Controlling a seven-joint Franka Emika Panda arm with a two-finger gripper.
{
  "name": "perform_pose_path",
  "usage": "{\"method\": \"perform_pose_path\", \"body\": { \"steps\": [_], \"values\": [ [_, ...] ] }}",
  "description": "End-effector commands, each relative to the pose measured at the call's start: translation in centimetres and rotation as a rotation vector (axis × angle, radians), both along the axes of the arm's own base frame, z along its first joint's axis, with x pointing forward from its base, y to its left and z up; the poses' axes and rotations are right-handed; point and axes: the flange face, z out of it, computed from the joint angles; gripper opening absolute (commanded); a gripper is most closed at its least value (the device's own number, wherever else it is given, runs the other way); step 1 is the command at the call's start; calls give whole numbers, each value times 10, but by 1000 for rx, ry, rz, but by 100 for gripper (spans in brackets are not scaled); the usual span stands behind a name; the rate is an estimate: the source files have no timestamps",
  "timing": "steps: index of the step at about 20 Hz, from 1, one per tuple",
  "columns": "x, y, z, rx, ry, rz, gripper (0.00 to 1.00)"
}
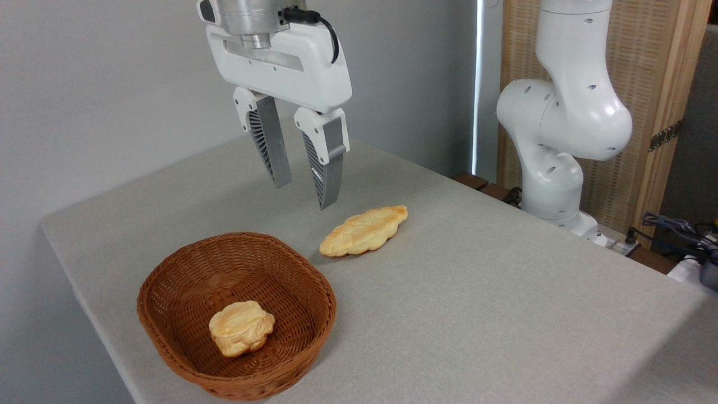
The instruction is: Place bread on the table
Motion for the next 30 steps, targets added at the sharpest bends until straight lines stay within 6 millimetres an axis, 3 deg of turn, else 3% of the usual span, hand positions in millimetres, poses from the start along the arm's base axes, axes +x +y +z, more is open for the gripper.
{"method": "perform_pose_path", "body": {
  "steps": [1,17,30],
  "values": [
    [-1,2,8,-15,-22,-27,100],
    [-1,-4,2,-16,-7,-26,100],
    [16,-15,-4,-77,-65,-29,100]
  ]
}}
